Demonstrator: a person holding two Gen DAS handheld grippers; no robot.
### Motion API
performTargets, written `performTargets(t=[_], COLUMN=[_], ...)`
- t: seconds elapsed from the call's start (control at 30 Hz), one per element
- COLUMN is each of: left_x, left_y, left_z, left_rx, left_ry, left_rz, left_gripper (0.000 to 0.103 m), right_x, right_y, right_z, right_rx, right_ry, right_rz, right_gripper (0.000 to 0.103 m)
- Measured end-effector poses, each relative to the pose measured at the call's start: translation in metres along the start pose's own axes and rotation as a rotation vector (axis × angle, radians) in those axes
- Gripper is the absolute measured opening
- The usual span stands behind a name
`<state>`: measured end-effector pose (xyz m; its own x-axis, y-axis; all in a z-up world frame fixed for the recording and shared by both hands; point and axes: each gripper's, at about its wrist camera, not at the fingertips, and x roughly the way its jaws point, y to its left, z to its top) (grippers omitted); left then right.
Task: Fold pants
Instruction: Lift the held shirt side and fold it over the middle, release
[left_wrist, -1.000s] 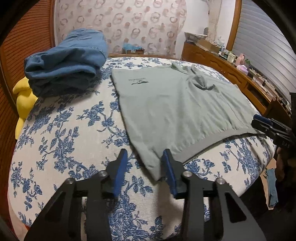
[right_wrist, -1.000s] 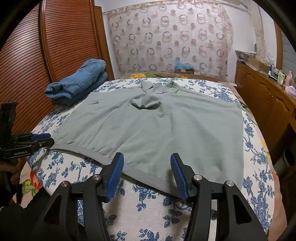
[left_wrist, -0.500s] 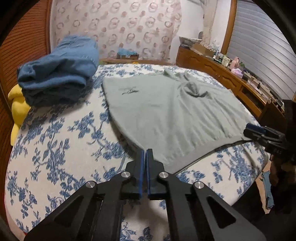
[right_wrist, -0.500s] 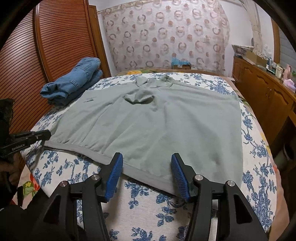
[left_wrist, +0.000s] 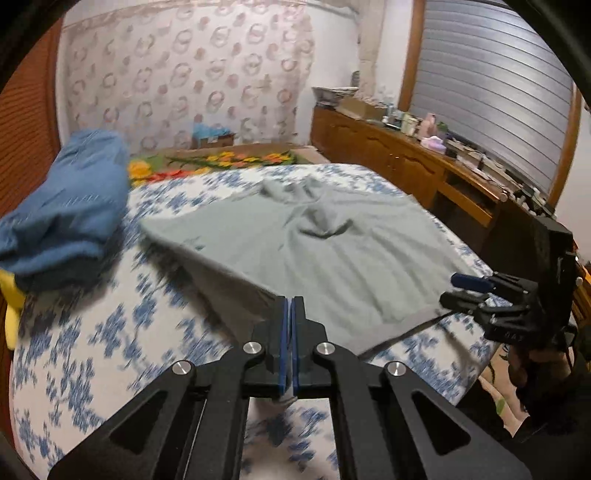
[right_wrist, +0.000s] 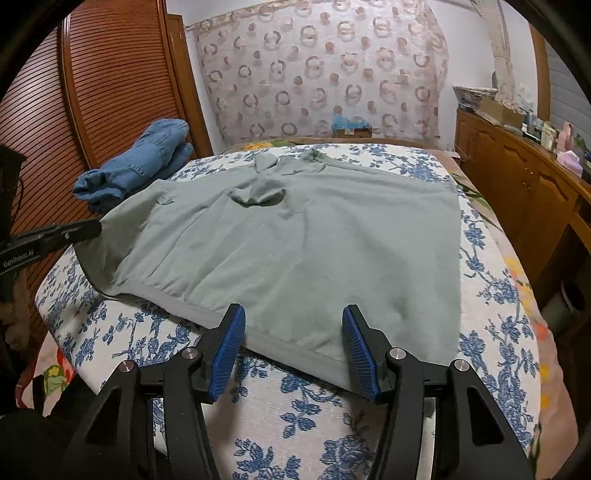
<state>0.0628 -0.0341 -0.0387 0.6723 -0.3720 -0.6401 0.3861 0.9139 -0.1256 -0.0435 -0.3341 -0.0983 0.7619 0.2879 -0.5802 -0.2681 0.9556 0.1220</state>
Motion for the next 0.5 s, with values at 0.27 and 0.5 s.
performTargets(t=[0.27,0.5], left_x=[0.015,0.02], left_y=[-0.04,-0.067], left_z=[0.034,0.046], left_rx=[0.073,0.118], left_ry=[-0.021,-0.027], left_rz=[-0.074,-0.1], left_gripper=[0.002,0.002], right_x=[-0.01,-0.018], right_y=[-0.009,-0.011], right_z=[-0.005,-0.006], right_rx=[0.021,0.028], right_ry=[-0.016,-0.027], right_rz=[-0.009,-0.013], right_gripper=[0.057,0.057])
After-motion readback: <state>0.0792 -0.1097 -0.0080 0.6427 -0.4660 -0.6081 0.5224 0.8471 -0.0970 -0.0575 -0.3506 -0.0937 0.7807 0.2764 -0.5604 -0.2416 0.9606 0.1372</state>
